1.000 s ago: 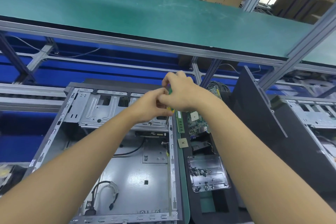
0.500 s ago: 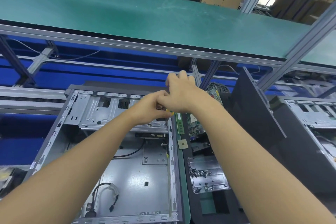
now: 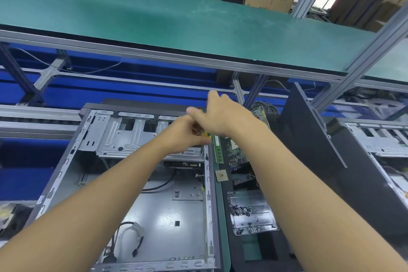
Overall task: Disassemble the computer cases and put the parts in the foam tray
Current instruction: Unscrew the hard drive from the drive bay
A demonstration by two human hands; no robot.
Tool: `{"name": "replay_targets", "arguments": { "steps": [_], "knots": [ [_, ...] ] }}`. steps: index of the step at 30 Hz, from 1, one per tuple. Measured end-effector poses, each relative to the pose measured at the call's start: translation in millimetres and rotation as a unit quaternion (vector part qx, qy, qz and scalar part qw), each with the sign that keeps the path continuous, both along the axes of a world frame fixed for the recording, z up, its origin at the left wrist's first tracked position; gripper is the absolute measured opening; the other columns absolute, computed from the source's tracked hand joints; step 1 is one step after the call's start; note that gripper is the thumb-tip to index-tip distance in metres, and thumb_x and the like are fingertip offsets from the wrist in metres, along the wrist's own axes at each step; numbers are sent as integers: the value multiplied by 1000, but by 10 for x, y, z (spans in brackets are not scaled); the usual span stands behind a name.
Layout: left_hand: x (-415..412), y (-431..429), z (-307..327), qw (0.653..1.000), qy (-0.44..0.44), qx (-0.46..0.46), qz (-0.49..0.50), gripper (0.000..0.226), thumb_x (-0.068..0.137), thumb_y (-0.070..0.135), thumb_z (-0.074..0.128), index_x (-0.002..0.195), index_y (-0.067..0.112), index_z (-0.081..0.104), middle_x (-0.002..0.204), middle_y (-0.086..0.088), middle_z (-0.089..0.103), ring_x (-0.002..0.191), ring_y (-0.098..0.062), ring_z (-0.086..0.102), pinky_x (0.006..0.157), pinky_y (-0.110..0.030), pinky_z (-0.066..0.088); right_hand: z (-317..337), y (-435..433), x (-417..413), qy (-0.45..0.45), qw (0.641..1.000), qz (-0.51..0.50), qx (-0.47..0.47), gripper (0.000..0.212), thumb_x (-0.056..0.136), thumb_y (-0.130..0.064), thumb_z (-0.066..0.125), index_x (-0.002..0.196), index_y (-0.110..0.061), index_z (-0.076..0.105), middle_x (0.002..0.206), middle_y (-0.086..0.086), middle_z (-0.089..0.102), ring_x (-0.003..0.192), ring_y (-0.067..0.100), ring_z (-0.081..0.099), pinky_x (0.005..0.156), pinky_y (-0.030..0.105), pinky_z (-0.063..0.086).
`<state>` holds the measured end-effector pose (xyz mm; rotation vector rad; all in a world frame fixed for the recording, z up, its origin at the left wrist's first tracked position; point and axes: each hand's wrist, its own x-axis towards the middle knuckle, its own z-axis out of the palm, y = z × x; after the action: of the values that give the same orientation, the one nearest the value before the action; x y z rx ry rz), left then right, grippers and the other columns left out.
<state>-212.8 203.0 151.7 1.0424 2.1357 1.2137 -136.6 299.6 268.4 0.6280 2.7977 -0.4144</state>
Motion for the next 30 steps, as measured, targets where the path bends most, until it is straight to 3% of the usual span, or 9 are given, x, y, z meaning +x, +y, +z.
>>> {"name": "replay_targets", "arguments": {
  "steps": [2,5,11,16,19,21,24,28,30],
  "knots": [
    [32,54,4,999,44,-21,-3,33,76,34,84,89,27,54,81,1,61,71,-16,54,60,-26,45,-15,-6,-2,9,1000,-20,18,59,103,-56,34,138,-9,36,117,12,55,92,30,56,70,38,39],
    [29,6,4,999,25,21,-32,32,77,29,84,93,36,57,91,10,62,81,-3,58,72,-15,45,-32,34,3,14,1000,0,-20,27,105,-36,40,116,-11,39,102,8,56,73,21,53,57,35,38],
    [-24,-105,6,991,-96,86,-44,26,85,-3,73,105,10,63,90,10,73,86,-3,68,76,-15,51,27,100,45,-4,996,46,-74,26,94,-20,54,118,-22,44,120,3,39,111,28,44,78,39,42],
    [50,15,6,999,31,-23,4,33,80,29,81,101,18,58,93,-10,63,80,-23,58,80,-45,52,-45,33,37,22,999,-22,24,67,101,-57,39,148,-10,27,144,19,41,117,41,52,79,42,39],
    [65,6,22,999,28,14,-37,31,79,27,83,95,35,58,97,-2,63,84,-18,58,84,-39,52,-54,32,30,52,998,-7,18,35,105,-36,44,126,-8,38,116,16,59,90,34,55,71,39,42],
    [40,-58,28,997,-33,50,-56,33,83,14,79,98,37,62,99,10,66,87,-5,61,87,-27,52,-25,46,21,50,998,27,5,21,101,-19,50,118,-11,41,113,11,56,99,32,51,72,39,42],
    [-21,-120,0,990,-105,90,-35,31,86,-2,72,110,16,66,96,10,73,90,-2,67,83,-21,52,33,41,5,17,997,65,-33,36,92,-5,51,124,-19,45,116,4,41,117,28,33,78,39,38],
    [7,-59,17,998,-42,51,4,32,80,12,82,107,12,65,98,-19,69,87,-31,65,81,-48,54,-28,-6,-2,11,999,51,-10,36,94,-26,54,127,-18,42,127,8,34,120,31,36,78,40,36],
    [45,3,14,1000,4,16,1,25,80,25,82,95,16,65,93,-16,67,84,-31,62,73,-46,52,-55,-21,-4,16,999,5,42,52,99,-50,46,137,-16,36,136,12,39,119,38,47,77,42,34]
  ]
}}
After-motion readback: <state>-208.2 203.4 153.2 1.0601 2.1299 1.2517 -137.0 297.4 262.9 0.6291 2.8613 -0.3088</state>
